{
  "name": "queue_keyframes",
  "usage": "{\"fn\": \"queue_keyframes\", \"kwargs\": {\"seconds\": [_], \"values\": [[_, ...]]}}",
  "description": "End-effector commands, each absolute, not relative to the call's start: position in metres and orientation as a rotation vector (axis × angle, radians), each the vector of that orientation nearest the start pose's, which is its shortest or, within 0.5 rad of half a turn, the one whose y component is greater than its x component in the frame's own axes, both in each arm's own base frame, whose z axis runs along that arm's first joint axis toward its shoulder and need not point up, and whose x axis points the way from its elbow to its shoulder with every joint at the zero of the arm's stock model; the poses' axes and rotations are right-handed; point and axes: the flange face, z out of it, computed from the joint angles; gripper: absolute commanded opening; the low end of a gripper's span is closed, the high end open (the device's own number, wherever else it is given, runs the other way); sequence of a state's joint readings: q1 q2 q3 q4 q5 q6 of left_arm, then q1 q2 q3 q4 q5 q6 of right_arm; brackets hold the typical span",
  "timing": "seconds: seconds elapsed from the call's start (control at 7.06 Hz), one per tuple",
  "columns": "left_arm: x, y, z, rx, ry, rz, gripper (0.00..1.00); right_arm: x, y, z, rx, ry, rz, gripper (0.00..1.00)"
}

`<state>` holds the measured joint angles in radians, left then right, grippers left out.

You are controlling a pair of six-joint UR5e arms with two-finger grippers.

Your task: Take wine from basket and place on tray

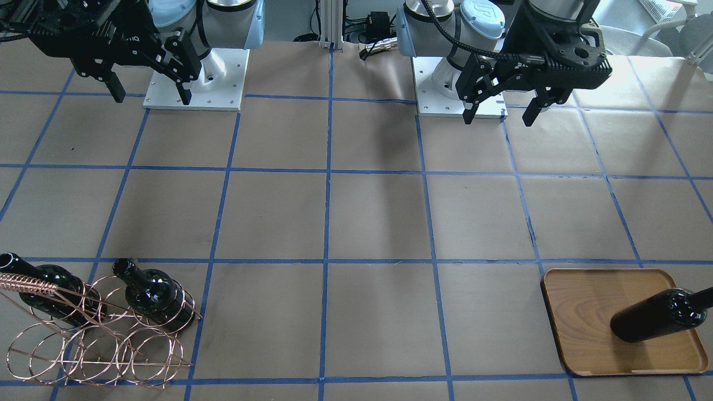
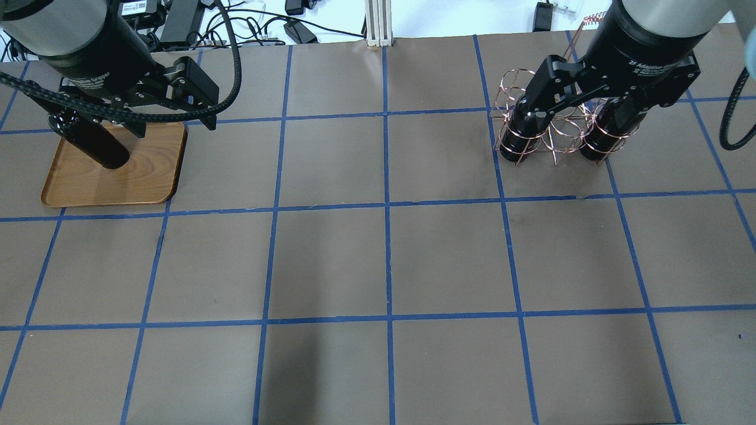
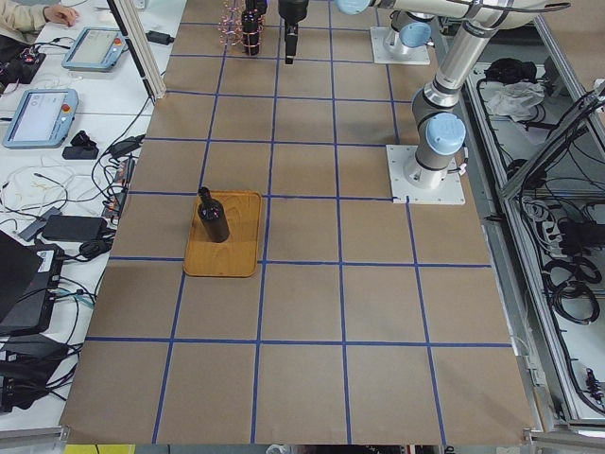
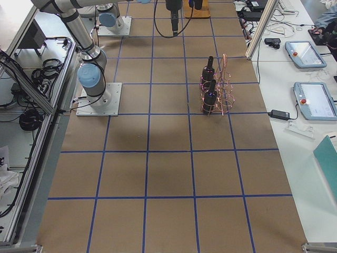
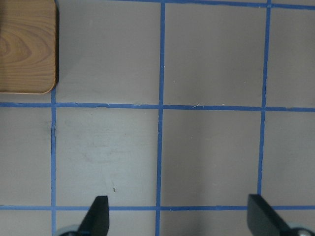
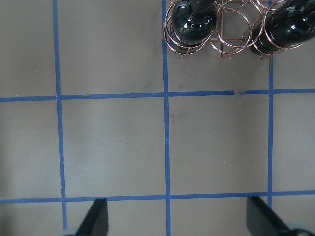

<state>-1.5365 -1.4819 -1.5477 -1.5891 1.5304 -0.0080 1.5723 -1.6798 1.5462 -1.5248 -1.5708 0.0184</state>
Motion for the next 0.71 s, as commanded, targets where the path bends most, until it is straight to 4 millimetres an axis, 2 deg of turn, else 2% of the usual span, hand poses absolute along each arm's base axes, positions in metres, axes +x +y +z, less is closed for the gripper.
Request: {"fn": "queue_keyframes", "kwargs": {"seconds": [0.0,0.57], "values": [[-0.1215,-0.4594,0.5369,-0.078,3.174,-0.139,1.00,0.1340,-0.4497,0.5473,0.026,3.137,-0.140,1.00],[-0.1172,-0.4575,0.5321,-0.080,3.130,-0.122,1.00,0.1340,-0.4505,0.5468,0.026,3.137,-0.140,1.00]]}}
